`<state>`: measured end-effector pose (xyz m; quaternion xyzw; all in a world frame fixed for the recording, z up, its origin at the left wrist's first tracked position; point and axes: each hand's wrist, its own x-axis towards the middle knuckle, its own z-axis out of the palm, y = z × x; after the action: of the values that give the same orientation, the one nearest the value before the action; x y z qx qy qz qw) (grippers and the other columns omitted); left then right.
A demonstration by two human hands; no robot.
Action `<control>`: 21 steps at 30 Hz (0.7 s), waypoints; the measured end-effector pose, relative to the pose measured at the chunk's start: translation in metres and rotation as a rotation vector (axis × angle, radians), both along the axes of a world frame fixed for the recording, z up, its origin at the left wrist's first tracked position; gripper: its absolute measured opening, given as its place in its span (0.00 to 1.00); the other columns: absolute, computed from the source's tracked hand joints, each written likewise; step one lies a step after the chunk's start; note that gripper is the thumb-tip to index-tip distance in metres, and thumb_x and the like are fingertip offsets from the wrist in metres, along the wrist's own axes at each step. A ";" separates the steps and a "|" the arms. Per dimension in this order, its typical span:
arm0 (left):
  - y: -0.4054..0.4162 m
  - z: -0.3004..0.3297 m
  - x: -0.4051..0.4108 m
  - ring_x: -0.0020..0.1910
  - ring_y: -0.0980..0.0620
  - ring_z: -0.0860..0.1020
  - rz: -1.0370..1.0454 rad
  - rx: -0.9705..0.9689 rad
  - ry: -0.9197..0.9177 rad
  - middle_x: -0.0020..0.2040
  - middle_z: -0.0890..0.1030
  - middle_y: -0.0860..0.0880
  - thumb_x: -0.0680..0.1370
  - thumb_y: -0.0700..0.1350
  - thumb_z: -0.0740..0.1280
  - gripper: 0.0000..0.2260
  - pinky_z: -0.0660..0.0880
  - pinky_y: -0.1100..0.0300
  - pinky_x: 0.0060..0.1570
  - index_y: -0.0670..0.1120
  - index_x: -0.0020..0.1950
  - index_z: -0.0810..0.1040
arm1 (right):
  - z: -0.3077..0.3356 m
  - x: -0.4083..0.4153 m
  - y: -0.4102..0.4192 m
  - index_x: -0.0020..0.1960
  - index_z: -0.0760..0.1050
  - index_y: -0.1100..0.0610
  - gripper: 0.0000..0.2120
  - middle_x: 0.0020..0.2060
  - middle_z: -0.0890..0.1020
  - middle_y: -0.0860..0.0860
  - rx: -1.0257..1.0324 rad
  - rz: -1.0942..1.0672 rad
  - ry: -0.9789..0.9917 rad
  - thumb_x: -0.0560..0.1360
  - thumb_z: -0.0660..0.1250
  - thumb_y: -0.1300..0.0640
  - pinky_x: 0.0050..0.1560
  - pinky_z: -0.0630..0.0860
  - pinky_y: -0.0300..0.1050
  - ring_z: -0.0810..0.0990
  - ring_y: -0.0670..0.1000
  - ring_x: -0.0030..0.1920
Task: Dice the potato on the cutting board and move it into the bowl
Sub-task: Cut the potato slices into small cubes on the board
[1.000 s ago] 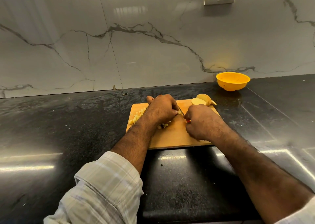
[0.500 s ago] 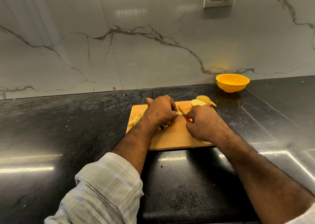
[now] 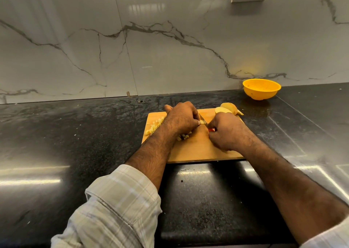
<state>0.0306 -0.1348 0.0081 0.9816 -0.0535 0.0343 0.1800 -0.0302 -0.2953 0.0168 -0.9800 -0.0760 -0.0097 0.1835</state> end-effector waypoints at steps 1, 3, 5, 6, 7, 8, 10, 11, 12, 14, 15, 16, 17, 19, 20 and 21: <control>0.000 -0.001 0.000 0.59 0.54 0.76 0.000 -0.006 0.001 0.49 0.84 0.59 0.78 0.53 0.75 0.03 0.59 0.41 0.67 0.55 0.48 0.86 | 0.000 0.001 0.000 0.69 0.80 0.53 0.19 0.58 0.84 0.51 0.001 -0.007 -0.002 0.78 0.72 0.55 0.53 0.83 0.46 0.82 0.52 0.54; 0.000 -0.001 -0.002 0.58 0.55 0.76 0.000 -0.012 -0.003 0.48 0.83 0.60 0.79 0.53 0.75 0.03 0.59 0.40 0.68 0.55 0.48 0.86 | -0.001 0.001 0.001 0.69 0.80 0.52 0.18 0.58 0.84 0.51 -0.003 -0.017 -0.029 0.79 0.71 0.54 0.53 0.82 0.46 0.81 0.52 0.54; 0.000 0.001 -0.003 0.57 0.55 0.76 0.004 -0.001 -0.001 0.48 0.83 0.59 0.79 0.53 0.75 0.04 0.58 0.40 0.68 0.55 0.48 0.86 | -0.002 -0.002 0.001 0.69 0.80 0.52 0.18 0.59 0.84 0.51 -0.008 -0.018 -0.077 0.80 0.70 0.53 0.52 0.81 0.45 0.81 0.52 0.54; 0.000 0.001 -0.003 0.57 0.55 0.76 0.007 0.009 0.001 0.48 0.83 0.59 0.79 0.54 0.75 0.04 0.58 0.40 0.68 0.55 0.48 0.86 | -0.001 -0.004 0.001 0.70 0.80 0.52 0.18 0.60 0.84 0.51 -0.004 -0.013 -0.106 0.80 0.69 0.53 0.53 0.81 0.45 0.81 0.52 0.54; -0.001 0.001 -0.003 0.57 0.55 0.76 0.011 0.012 0.003 0.48 0.83 0.59 0.79 0.54 0.75 0.04 0.58 0.40 0.68 0.55 0.48 0.86 | -0.001 -0.006 0.000 0.70 0.80 0.51 0.19 0.61 0.84 0.51 0.005 -0.009 -0.129 0.80 0.69 0.53 0.54 0.81 0.46 0.81 0.52 0.55; -0.001 0.001 -0.002 0.57 0.55 0.76 0.015 0.010 0.006 0.48 0.83 0.59 0.79 0.54 0.75 0.04 0.58 0.40 0.68 0.55 0.48 0.86 | 0.000 -0.008 0.000 0.71 0.79 0.51 0.19 0.61 0.84 0.51 0.018 -0.005 -0.137 0.80 0.69 0.53 0.56 0.82 0.47 0.81 0.52 0.56; -0.001 -0.001 -0.001 0.57 0.56 0.75 0.020 0.003 0.002 0.47 0.83 0.60 0.79 0.53 0.75 0.04 0.58 0.40 0.68 0.55 0.47 0.86 | 0.001 -0.010 -0.002 0.71 0.80 0.50 0.19 0.61 0.84 0.51 0.028 0.005 -0.118 0.80 0.70 0.54 0.56 0.83 0.47 0.82 0.52 0.56; -0.001 -0.001 -0.001 0.57 0.55 0.75 0.021 0.002 -0.003 0.47 0.83 0.60 0.79 0.53 0.75 0.04 0.59 0.40 0.68 0.55 0.47 0.86 | 0.000 -0.009 -0.002 0.71 0.80 0.50 0.19 0.61 0.84 0.51 0.017 0.011 -0.100 0.79 0.70 0.54 0.56 0.83 0.47 0.82 0.51 0.55; -0.001 -0.001 -0.001 0.57 0.55 0.75 0.021 0.003 -0.004 0.47 0.83 0.60 0.79 0.54 0.75 0.04 0.59 0.41 0.67 0.55 0.47 0.86 | -0.001 -0.009 -0.001 0.70 0.80 0.50 0.19 0.61 0.84 0.51 0.000 0.012 -0.075 0.79 0.70 0.53 0.56 0.83 0.47 0.81 0.52 0.55; -0.001 -0.002 0.000 0.58 0.54 0.75 0.022 0.004 -0.006 0.48 0.83 0.60 0.79 0.54 0.75 0.04 0.59 0.41 0.66 0.56 0.47 0.86 | -0.002 -0.007 0.001 0.70 0.80 0.50 0.20 0.60 0.83 0.51 -0.021 -0.004 -0.025 0.78 0.71 0.53 0.56 0.83 0.48 0.81 0.52 0.55; -0.001 -0.002 0.000 0.58 0.54 0.75 0.022 0.004 -0.005 0.49 0.83 0.59 0.78 0.54 0.75 0.04 0.59 0.41 0.66 0.55 0.47 0.86 | -0.001 -0.007 0.003 0.70 0.80 0.50 0.20 0.60 0.83 0.51 -0.031 -0.013 -0.007 0.78 0.72 0.53 0.56 0.83 0.49 0.81 0.52 0.56; -0.001 -0.002 0.001 0.58 0.54 0.76 0.021 0.003 -0.005 0.49 0.84 0.59 0.78 0.54 0.75 0.04 0.59 0.42 0.66 0.55 0.48 0.86 | 0.000 -0.006 0.005 0.70 0.79 0.51 0.20 0.60 0.82 0.51 -0.049 -0.016 0.002 0.78 0.72 0.54 0.56 0.84 0.49 0.81 0.52 0.56; 0.000 -0.002 0.001 0.59 0.55 0.76 0.020 0.003 -0.004 0.49 0.84 0.59 0.78 0.54 0.75 0.04 0.58 0.42 0.67 0.55 0.48 0.87 | 0.002 -0.005 0.007 0.70 0.78 0.51 0.20 0.61 0.82 0.51 -0.066 -0.012 0.008 0.78 0.72 0.54 0.56 0.84 0.50 0.81 0.53 0.57; 0.000 -0.002 0.001 0.58 0.55 0.75 0.014 0.005 -0.006 0.50 0.84 0.60 0.78 0.54 0.75 0.04 0.59 0.42 0.66 0.55 0.48 0.87 | 0.004 -0.002 0.011 0.70 0.77 0.52 0.20 0.61 0.81 0.52 -0.079 -0.008 0.017 0.79 0.73 0.55 0.57 0.83 0.50 0.80 0.53 0.57; 0.001 -0.002 0.000 0.58 0.55 0.75 0.009 0.008 -0.008 0.50 0.84 0.60 0.79 0.54 0.75 0.04 0.59 0.42 0.65 0.56 0.48 0.87 | 0.004 -0.001 0.012 0.70 0.77 0.52 0.20 0.61 0.82 0.52 -0.076 -0.011 0.018 0.79 0.72 0.55 0.57 0.83 0.50 0.81 0.53 0.57; 0.001 -0.003 0.000 0.58 0.55 0.75 0.002 0.010 -0.012 0.50 0.84 0.60 0.79 0.54 0.75 0.04 0.59 0.42 0.65 0.56 0.48 0.87 | 0.003 0.000 0.012 0.69 0.77 0.52 0.19 0.60 0.82 0.52 -0.069 -0.012 0.016 0.79 0.72 0.55 0.56 0.83 0.49 0.81 0.53 0.57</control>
<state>0.0301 -0.1340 0.0049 0.9823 -0.0536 0.0401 0.1747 -0.0303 -0.2834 0.0197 -0.9863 -0.0689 -0.0006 0.1501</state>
